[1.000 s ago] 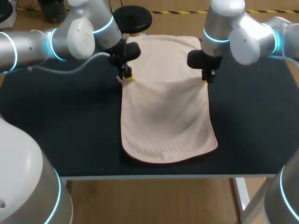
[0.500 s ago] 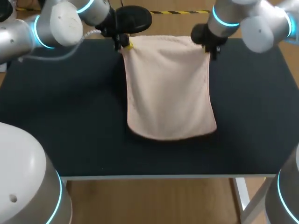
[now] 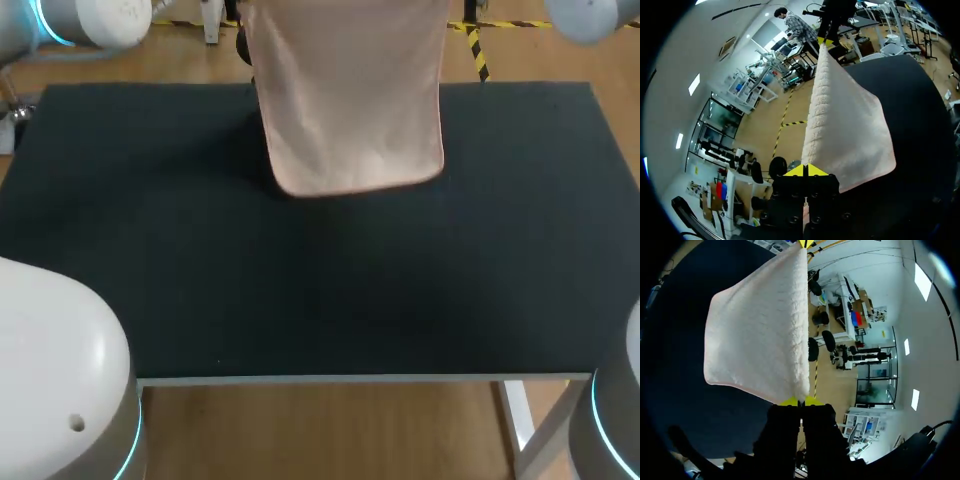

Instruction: Fold the towel

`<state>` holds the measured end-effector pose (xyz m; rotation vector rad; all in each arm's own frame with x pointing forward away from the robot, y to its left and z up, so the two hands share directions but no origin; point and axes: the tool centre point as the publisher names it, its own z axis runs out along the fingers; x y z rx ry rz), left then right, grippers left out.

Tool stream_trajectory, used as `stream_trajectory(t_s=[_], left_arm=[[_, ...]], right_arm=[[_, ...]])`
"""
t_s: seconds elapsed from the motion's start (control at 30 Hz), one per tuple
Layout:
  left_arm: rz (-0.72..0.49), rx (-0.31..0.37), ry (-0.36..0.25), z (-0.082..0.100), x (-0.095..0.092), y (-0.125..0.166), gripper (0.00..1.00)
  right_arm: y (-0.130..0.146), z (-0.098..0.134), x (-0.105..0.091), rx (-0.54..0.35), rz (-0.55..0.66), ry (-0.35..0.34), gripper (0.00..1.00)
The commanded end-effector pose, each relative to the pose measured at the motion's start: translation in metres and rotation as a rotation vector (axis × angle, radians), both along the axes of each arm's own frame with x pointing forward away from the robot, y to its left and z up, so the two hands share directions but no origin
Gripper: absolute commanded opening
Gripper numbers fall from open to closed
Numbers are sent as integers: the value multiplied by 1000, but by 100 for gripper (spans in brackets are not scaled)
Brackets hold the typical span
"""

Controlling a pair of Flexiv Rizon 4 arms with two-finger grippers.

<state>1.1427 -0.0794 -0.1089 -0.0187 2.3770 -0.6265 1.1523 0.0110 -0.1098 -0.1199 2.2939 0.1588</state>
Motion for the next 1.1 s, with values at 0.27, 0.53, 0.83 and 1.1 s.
stream_trajectory(t_s=[0.27, 0.53, 0.83, 1.1], left_arm=[[10, 30, -176, 96, -1, 12, 0], [-11, 44, -93, 68, -32, 18, 0], [-55, 38, 143, -6, -102, 17, 0], [-95, 29, 266, -27, -165, 19, 0]], right_arm=[[9, 89, -18, 48, 12, -166, 0], [11, 67, -44, 34, 45, -114, 0], [13, -5, -99, 17, 77, 95, 0], [15, -34, -145, 29, 98, 221, 0]])
